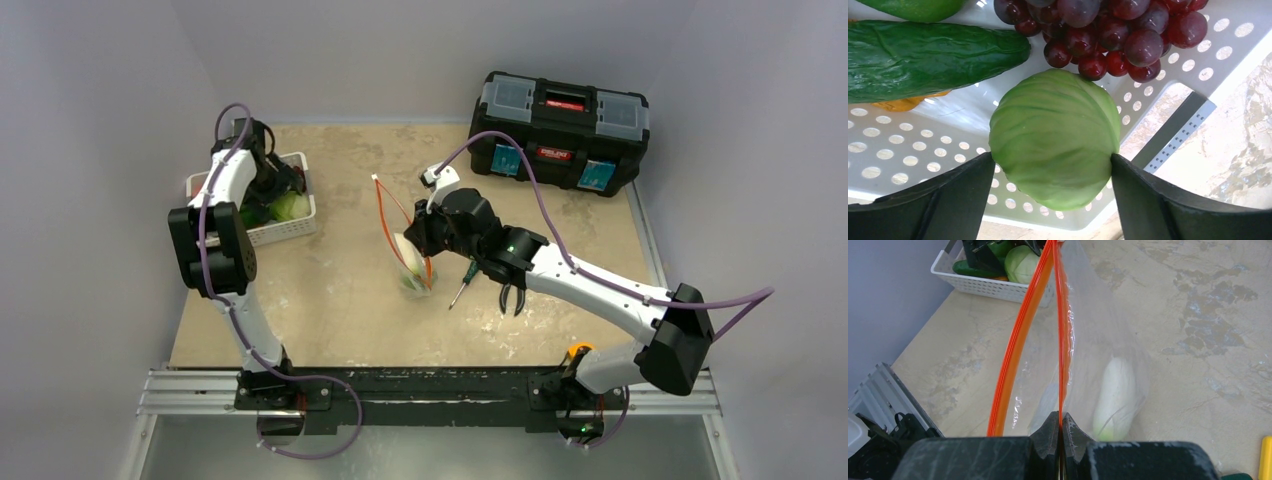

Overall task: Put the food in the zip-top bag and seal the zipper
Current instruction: Pick up the fake vegetable from the bin.

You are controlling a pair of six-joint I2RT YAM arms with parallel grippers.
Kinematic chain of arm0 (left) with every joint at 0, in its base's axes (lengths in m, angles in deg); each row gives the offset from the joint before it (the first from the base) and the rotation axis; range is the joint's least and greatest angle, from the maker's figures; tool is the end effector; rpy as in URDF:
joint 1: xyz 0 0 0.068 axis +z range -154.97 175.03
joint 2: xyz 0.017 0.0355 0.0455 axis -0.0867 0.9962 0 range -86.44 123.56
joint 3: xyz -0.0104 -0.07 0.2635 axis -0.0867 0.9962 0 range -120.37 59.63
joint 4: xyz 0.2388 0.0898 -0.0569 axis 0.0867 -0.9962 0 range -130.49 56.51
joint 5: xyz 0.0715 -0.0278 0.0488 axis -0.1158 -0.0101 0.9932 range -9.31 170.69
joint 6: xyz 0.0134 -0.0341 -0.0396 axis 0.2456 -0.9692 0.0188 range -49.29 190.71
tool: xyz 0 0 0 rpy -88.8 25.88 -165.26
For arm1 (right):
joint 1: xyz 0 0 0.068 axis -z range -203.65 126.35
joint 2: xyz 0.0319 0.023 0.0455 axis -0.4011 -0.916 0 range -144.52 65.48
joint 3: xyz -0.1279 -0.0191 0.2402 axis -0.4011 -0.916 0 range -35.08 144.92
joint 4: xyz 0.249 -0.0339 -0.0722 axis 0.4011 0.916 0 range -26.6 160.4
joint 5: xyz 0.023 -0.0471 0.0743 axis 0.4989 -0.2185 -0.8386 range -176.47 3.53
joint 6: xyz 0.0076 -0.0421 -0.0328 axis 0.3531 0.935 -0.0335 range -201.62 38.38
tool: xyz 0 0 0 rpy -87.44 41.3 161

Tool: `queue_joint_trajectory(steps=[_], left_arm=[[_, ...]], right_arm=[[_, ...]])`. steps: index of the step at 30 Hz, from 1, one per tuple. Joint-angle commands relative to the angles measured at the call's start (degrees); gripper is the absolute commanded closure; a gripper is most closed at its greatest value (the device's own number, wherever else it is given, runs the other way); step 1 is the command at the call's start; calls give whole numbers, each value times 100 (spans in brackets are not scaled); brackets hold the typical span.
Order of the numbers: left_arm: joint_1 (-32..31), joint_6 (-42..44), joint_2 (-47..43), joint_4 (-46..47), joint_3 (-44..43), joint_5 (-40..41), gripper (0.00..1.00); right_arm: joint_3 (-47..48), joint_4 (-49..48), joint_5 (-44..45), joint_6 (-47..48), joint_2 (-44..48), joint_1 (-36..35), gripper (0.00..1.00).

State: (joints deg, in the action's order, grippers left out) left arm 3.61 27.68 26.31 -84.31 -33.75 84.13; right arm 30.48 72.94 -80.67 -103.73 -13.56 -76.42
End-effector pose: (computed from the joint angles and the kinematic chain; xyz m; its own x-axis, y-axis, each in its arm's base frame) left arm 0.4052 0.0632 0.2293 -0.5648 -0.7740 -0.2862 -0.7583 0.6236 -0.1900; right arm 0.1982 0.2548 0.3312 -0.4961 -0.0341 -0.8676 -0.5927 0.7435 0.3097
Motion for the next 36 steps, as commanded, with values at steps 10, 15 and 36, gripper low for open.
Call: queue_joint_trajectory(steps=[10, 15, 36], left_arm=[[-65, 175, -505, 50, 190, 189, 85], [-66, 375, -870, 198, 265, 221, 100], [-690, 1294, -4532, 2719, 2539, -3470, 100]], right_arm=[[180, -211, -98, -49, 12, 6, 100], [220, -200, -112, -43, -23, 4, 100], [509, -53, -125, 172, -171, 7, 100]])
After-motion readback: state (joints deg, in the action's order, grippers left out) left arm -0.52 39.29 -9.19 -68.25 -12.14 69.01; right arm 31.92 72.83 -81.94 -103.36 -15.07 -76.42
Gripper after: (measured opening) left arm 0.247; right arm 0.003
